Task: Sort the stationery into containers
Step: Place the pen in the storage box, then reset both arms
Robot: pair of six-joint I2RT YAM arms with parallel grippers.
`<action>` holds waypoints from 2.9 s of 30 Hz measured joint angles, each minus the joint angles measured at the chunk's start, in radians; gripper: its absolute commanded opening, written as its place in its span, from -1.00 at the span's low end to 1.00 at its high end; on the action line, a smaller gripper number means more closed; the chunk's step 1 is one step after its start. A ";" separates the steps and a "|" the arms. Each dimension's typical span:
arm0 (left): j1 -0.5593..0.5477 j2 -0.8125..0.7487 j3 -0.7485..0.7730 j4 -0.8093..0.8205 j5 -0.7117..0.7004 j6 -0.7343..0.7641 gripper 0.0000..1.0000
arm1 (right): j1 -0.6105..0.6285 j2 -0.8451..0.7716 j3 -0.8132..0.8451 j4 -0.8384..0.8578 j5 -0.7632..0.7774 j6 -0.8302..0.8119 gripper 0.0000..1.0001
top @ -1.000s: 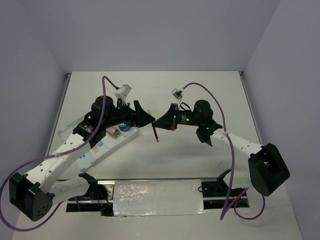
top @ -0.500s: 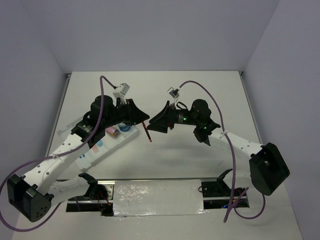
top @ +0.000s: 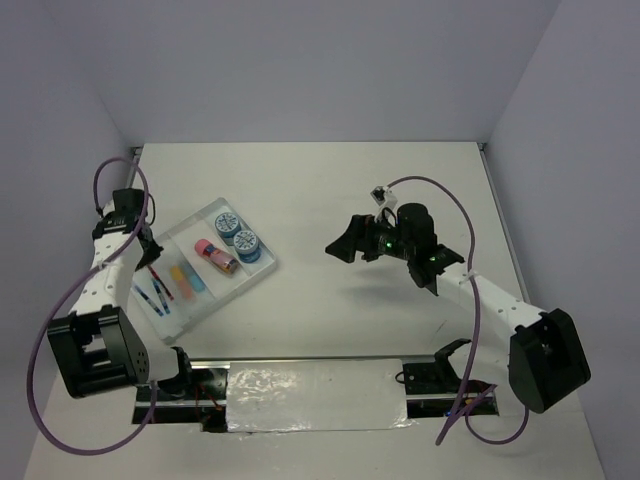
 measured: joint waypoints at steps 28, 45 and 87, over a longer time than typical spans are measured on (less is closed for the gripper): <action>0.130 -0.070 -0.070 -0.034 0.031 0.059 0.99 | 0.000 -0.206 0.026 -0.303 0.079 -0.168 0.99; -0.096 -0.829 0.402 -0.306 0.264 0.064 0.99 | 0.000 -0.822 0.732 -0.932 0.472 -0.266 0.99; -0.262 -0.994 0.171 -0.445 0.242 0.112 0.99 | 0.000 -0.978 0.713 -1.388 0.646 -0.320 0.99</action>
